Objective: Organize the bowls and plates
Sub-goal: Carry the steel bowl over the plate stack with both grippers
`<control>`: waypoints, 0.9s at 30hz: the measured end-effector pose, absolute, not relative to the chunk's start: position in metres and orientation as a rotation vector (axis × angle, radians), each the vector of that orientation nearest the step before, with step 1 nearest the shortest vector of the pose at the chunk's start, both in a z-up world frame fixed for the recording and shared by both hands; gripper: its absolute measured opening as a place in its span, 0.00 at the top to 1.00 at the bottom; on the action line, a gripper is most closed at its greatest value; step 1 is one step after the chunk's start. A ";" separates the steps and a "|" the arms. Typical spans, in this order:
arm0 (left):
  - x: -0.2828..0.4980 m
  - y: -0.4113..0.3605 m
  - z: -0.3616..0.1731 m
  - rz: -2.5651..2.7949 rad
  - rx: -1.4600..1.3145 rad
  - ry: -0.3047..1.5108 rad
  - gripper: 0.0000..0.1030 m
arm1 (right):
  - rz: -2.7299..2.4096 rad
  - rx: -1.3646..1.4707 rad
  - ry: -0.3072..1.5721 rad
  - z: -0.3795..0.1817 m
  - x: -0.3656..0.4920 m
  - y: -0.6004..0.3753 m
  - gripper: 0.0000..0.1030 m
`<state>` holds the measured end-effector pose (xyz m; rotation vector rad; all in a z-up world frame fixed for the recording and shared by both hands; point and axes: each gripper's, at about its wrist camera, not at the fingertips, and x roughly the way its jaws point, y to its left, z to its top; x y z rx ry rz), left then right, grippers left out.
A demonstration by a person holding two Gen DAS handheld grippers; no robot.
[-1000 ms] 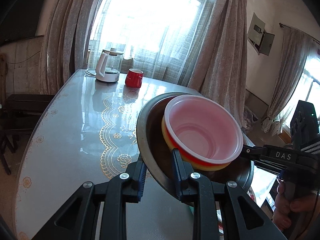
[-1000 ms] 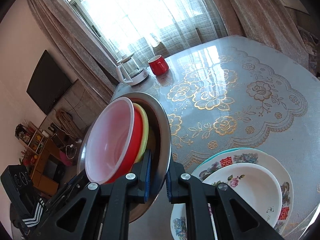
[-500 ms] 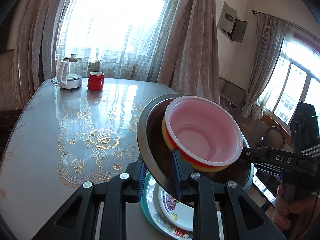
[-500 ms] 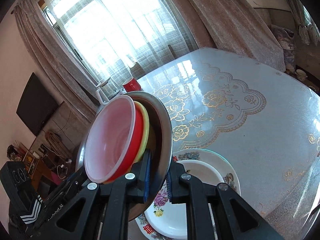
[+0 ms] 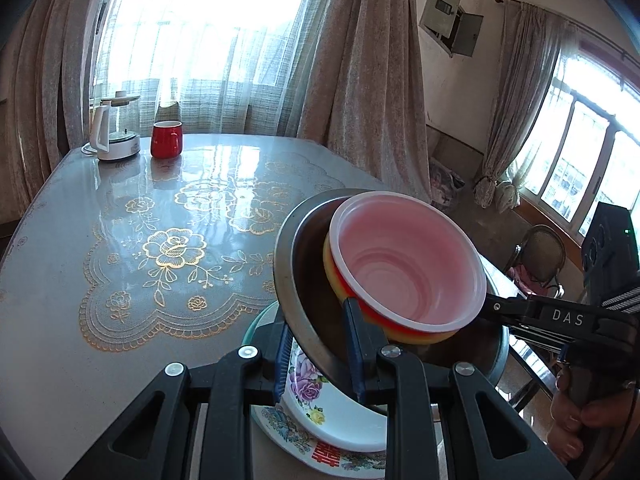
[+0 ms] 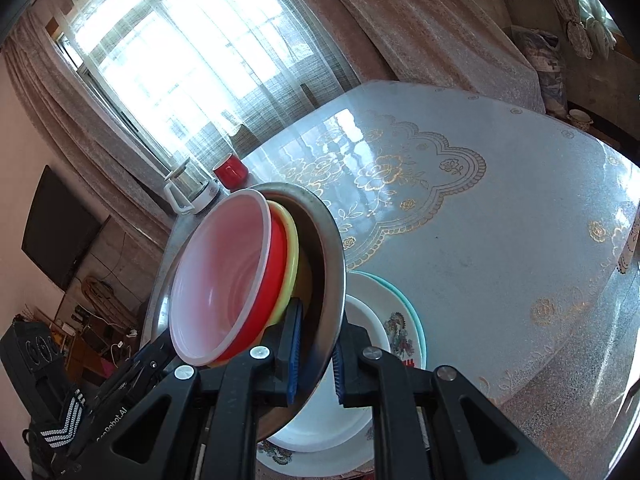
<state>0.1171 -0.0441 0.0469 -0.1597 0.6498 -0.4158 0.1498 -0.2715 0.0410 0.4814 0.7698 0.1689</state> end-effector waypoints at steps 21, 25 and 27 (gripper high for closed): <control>0.110 -0.050 0.022 -0.392 -0.145 0.713 0.75 | 0.159 0.532 0.864 0.004 0.148 -0.275 0.86; 0.110 -0.049 0.020 -0.385 -0.146 0.720 0.75 | 0.159 0.530 0.873 0.001 0.147 -0.275 0.86; 0.109 -0.050 0.017 -0.380 -0.143 0.726 0.75 | 0.159 0.532 0.879 -0.001 0.146 -0.275 0.86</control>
